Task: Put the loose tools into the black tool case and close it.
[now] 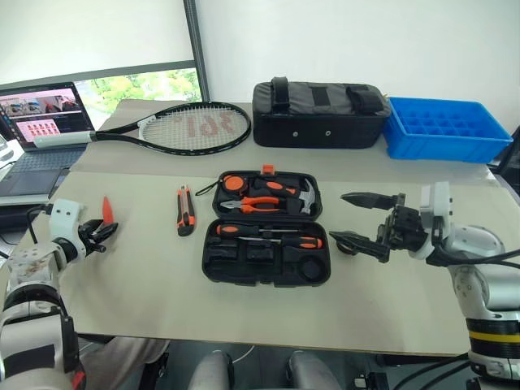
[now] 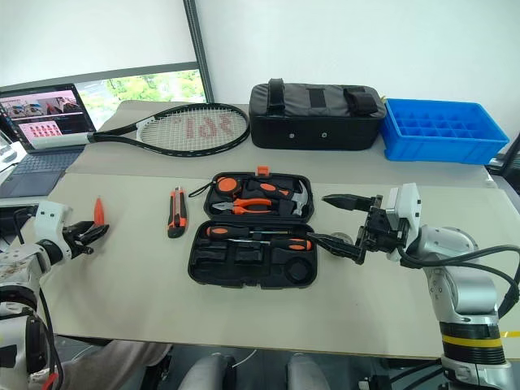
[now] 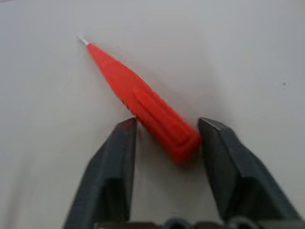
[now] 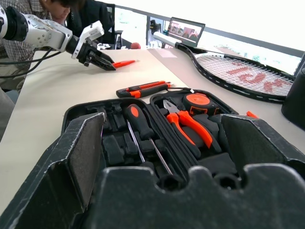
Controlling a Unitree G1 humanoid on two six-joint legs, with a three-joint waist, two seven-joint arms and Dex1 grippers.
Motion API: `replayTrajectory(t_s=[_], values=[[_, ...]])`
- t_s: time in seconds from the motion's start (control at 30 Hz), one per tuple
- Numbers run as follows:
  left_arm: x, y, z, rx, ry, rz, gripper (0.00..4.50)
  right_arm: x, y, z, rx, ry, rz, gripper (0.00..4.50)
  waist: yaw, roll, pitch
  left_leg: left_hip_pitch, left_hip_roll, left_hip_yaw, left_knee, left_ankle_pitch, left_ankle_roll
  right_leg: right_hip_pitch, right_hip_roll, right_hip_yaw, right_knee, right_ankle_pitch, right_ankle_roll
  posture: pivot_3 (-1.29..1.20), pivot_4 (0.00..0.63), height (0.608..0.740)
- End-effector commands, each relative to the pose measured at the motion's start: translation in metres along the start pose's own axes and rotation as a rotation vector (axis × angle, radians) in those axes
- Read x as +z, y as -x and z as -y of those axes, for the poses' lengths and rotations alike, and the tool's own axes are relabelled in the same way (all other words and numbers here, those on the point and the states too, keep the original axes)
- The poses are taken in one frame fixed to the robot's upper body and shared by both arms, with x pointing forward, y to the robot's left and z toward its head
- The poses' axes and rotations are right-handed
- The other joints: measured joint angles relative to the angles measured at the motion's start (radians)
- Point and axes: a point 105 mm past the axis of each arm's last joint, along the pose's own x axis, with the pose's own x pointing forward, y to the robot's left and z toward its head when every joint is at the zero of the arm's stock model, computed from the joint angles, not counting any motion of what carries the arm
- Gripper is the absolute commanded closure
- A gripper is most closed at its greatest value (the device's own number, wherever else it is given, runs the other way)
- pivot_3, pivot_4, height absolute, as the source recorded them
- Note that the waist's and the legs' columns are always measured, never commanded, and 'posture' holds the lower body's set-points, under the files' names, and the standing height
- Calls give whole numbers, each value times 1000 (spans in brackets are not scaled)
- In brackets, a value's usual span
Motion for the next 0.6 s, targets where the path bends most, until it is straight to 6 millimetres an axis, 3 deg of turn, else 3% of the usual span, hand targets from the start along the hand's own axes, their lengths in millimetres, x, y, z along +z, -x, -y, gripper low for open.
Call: replayTrajectory(t_s=[0.03,0.33,0.53,0.6], values=[[2,12,-14,39,-5,4,4071,14,2,0,-2,53,42,0,-3,0,0,0,0,0,0,0,0,0,0,0,0,0,0,0,150,708],[48,13,-9,6,-26,203,4102,14,4,-1,-1,53,40,0,9,0,0,-1,0,0,1,0,0,0,0,0,0,0,0,0,150,708],[50,16,-5,13,-42,219,4102,12,3,-2,0,52,42,0,10,0,0,-1,0,0,1,0,0,0,-1,0,-1,0,0,0,150,708],[64,18,1,-13,-40,292,4102,12,4,-2,0,53,40,0,10,0,0,-1,0,0,0,0,0,0,-1,0,0,0,0,0,150,708]])
